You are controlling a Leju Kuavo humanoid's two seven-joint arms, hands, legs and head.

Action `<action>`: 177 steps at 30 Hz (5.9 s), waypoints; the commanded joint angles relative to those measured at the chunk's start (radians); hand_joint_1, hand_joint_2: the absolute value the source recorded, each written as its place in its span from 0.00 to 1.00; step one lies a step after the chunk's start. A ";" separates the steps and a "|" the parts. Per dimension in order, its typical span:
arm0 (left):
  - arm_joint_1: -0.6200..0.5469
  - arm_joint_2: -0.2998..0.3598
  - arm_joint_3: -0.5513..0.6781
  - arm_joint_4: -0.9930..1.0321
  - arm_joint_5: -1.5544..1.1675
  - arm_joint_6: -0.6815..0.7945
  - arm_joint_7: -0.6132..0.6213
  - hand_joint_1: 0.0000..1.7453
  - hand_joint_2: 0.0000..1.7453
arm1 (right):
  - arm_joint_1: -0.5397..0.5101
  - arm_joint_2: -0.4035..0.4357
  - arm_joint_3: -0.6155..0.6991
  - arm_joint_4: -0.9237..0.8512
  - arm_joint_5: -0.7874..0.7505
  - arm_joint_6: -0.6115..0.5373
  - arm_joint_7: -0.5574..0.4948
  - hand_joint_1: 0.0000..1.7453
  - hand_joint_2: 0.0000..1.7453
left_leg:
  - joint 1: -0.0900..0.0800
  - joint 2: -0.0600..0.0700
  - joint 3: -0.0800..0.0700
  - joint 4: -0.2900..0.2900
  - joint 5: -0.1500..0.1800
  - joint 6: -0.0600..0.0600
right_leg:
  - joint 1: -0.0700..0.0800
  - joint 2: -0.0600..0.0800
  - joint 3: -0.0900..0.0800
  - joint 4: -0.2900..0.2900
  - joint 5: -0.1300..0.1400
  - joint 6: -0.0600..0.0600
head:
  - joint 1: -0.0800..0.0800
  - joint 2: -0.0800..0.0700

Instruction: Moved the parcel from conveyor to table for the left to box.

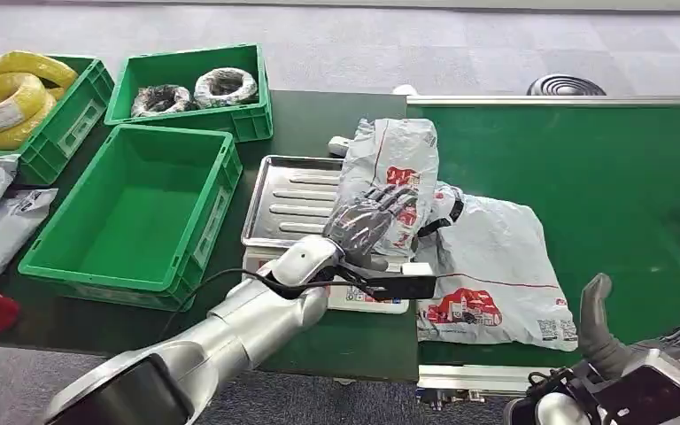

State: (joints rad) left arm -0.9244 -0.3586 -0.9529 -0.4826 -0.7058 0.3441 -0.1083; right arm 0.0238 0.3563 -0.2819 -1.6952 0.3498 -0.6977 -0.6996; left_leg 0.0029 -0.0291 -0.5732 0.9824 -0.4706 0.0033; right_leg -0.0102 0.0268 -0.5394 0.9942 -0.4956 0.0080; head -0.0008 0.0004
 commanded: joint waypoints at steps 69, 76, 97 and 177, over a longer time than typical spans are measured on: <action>-0.002 0.010 0.036 0.171 0.099 0.068 -0.035 0.95 1.00 | -0.016 -0.007 0.091 0.004 0.004 0.000 0.001 0.00 1.00 | 0.000 0.004 0.001 -0.001 0.000 -0.001 | 0.001 0.000 0.001 -0.001 0.001 0.000 | 0.000 0.000; -0.049 0.044 0.161 0.161 0.147 0.144 -0.089 0.99 1.00 | -0.012 -0.007 0.081 -0.001 0.002 0.000 0.001 0.00 1.00 | 0.001 0.005 0.000 0.001 0.000 -0.001 | 0.001 0.001 -0.001 0.000 0.001 0.000 | 0.000 0.000; -0.053 0.154 0.386 0.175 0.168 0.268 -0.097 0.00 1.00 | -0.027 -0.007 0.066 0.020 -0.014 0.000 0.001 0.00 1.00 | 0.001 0.006 0.001 -0.001 0.000 -0.001 | 0.001 0.002 0.000 0.000 0.001 0.000 | 0.000 0.000; -0.192 0.221 0.574 0.163 0.031 0.167 -0.017 1.00 1.00 | -0.035 -0.007 0.080 0.044 -0.035 0.000 0.001 0.00 1.00 | 0.001 0.005 0.000 0.001 0.000 -0.001 | 0.002 0.001 0.000 0.001 0.001 -0.001 | 0.000 0.000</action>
State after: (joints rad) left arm -1.0222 -0.1926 -0.4390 -0.3670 -0.6626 0.4936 -0.1537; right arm 0.0060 0.3567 -0.1797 -1.6896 0.3258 -0.6973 -0.6996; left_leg 0.0032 -0.0289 -0.5727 0.9823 -0.4700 0.0028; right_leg -0.0098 0.0269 -0.5388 0.9953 -0.4955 0.0079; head -0.0004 0.0004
